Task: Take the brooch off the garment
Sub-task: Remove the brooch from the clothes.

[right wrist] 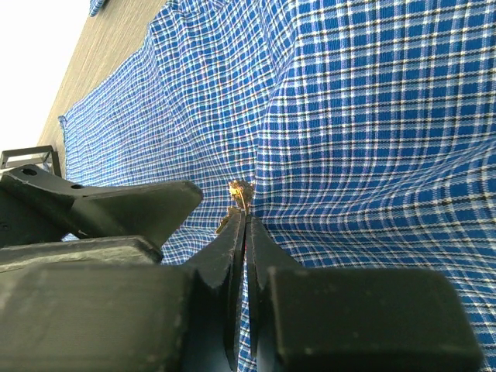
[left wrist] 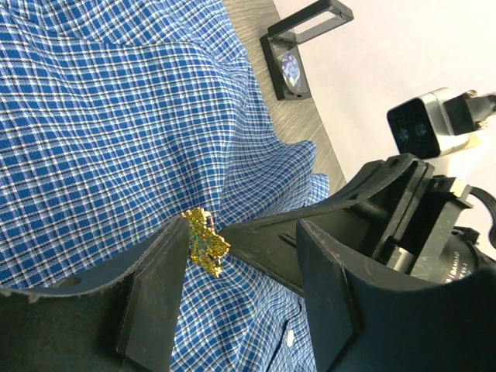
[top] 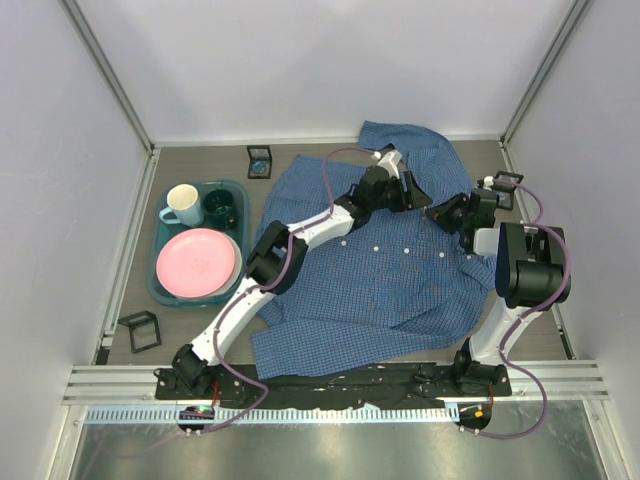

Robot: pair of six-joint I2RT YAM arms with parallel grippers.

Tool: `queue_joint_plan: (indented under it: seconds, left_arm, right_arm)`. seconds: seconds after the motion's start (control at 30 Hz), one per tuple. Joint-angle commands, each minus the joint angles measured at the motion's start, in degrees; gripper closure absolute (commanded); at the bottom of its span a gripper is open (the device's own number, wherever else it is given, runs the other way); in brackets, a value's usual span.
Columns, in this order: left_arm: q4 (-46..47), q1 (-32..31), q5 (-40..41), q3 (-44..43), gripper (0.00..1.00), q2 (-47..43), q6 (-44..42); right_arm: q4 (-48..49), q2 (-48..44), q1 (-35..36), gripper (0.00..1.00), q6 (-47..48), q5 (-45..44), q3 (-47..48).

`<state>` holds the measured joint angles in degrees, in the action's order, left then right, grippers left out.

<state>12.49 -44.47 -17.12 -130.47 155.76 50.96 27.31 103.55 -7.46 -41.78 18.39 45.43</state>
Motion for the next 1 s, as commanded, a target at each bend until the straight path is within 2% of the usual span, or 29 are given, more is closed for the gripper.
queue_joint_plan:
  seconds: [0.0,0.13,0.23,0.3,0.43,0.7,0.97]
  left_arm:
    - [-0.98,0.17,0.69,-3.29,0.40,1.56,-1.04]
    - [-0.80,0.17,0.60,-2.51,0.45,1.39,-1.04]
    - [-0.63,0.08,0.51,-1.89,0.55,1.38,-0.95]
    - [-0.63,0.08,0.34,-1.98,0.57,1.38,-0.95]
    - [-1.06,0.08,0.51,-2.06,0.60,1.56,-1.04]
    - [-3.08,0.00,1.04,-4.08,0.58,3.05,-1.21]
    - [-3.88,0.00,1.74,-3.38,0.72,2.88,-1.91]
  right_arm:
    - [1.69,-0.63,0.35,0.91,1.44,0.85,1.68]
    - [1.61,-0.63,0.35,0.91,1.35,0.50,1.68]
    - [1.61,-0.71,0.35,0.91,1.35,0.50,1.68]
    - [1.52,-0.63,0.35,0.91,1.35,0.42,1.68]
    - [1.26,-0.63,0.43,0.91,1.61,0.50,1.85]
    - [0.99,-0.89,0.70,0.91,1.88,0.77,2.03]
    - [-1.19,-1.68,0.70,0.90,2.84,-0.28,2.82]
